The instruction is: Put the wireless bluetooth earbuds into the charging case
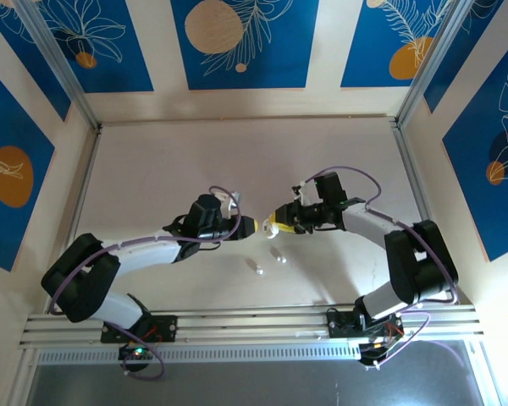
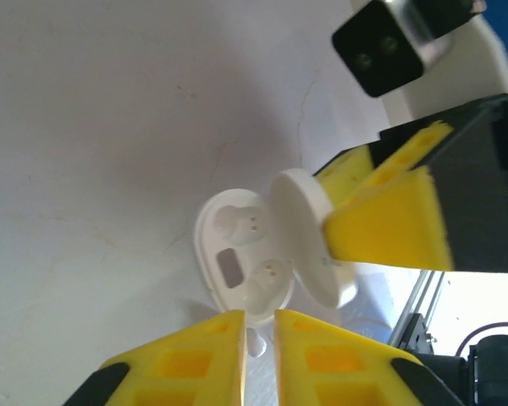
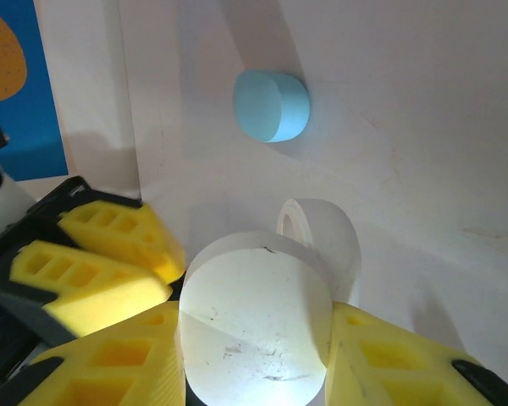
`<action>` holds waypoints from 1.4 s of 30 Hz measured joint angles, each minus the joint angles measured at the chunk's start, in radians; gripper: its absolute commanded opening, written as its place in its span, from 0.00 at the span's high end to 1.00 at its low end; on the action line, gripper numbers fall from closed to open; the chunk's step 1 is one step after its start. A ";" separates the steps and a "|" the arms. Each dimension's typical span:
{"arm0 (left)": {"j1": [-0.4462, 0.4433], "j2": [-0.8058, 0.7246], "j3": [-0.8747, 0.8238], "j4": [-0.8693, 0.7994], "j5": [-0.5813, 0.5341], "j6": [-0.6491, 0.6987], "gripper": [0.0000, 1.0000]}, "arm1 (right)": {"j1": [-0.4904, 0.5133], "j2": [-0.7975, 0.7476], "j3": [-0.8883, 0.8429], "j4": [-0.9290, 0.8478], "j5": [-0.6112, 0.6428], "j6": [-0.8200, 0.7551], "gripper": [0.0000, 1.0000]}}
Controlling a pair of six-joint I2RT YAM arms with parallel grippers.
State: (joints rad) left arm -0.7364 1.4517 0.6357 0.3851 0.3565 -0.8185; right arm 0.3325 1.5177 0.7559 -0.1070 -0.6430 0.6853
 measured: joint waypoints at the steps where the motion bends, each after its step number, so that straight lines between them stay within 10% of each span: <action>1: 0.000 0.004 0.000 0.008 0.005 -0.005 0.88 | 0.000 0.016 -0.001 0.014 -0.007 0.006 0.62; 24: -0.013 0.229 0.000 0.171 0.027 -0.048 0.91 | 0.037 0.248 -0.006 0.248 -0.094 0.096 0.60; 42: -0.019 0.287 0.001 0.214 0.024 -0.048 0.91 | 0.047 0.290 -0.001 0.276 -0.116 0.101 0.31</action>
State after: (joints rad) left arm -0.7559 1.7386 0.6369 0.5987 0.3809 -0.8665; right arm 0.3794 1.8076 0.7547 0.1688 -0.7589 0.7860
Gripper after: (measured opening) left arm 0.088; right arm 0.670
